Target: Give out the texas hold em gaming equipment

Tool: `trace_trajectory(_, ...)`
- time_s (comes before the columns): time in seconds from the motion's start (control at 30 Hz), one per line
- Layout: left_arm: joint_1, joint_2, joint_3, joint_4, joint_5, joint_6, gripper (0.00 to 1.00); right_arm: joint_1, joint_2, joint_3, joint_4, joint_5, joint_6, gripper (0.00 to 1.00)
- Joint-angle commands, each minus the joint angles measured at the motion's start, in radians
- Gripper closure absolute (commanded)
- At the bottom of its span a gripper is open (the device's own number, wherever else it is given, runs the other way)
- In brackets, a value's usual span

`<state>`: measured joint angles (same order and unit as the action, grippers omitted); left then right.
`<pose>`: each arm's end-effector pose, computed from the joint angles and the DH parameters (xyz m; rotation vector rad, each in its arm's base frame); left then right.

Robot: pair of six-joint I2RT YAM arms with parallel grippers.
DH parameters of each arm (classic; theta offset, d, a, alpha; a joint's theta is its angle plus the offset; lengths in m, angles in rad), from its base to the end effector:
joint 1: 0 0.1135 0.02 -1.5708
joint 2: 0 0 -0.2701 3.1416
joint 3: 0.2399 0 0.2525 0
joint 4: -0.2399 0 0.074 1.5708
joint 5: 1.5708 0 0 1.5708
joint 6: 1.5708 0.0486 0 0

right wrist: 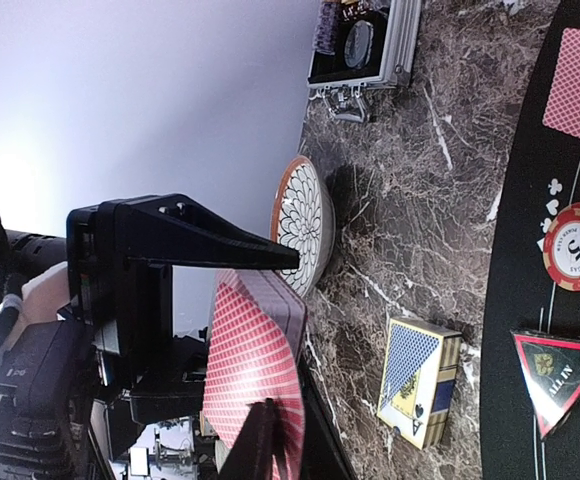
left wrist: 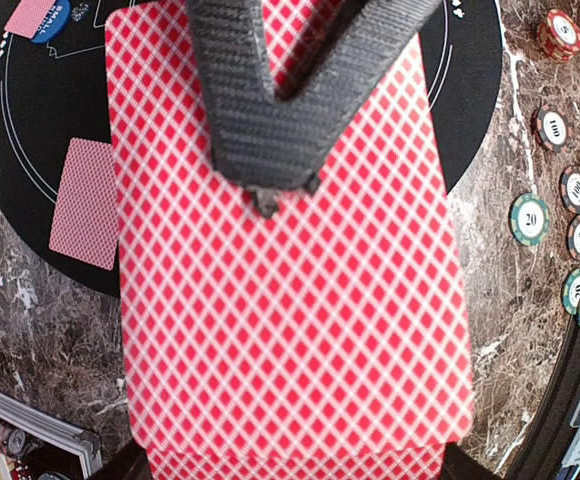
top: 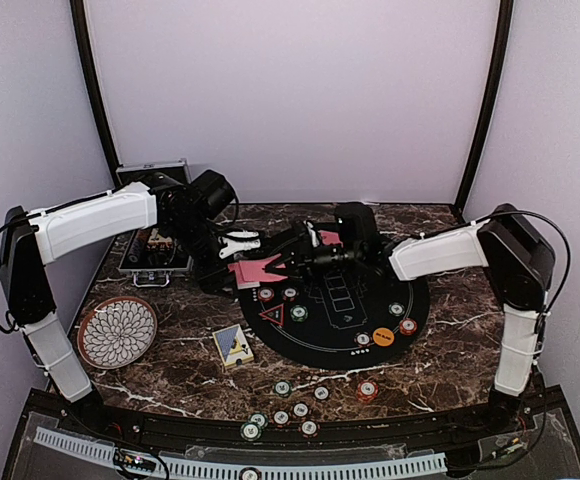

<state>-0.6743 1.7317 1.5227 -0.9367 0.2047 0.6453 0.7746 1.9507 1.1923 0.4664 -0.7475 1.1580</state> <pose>0.2796 -0.2361 0.2771 1.7061 2.1013 -0.2864 0.2946 0.3345 0.2076 -0.2146 2.3250 1.8711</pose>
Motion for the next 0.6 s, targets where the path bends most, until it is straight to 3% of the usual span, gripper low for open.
trace_trajectory(0.0,0.004,-0.03,0.023,-0.007,0.019,-0.004,1.0,-0.013,-0.052,-0.013,-0.032,-0.003,-0.029,0.96)
trace_trajectory(0.57,0.005,-0.027,0.03,-0.017,0.023,-0.002,1.0,-0.198,-0.256,-0.295,-0.18,-0.026,-0.161,1.0)
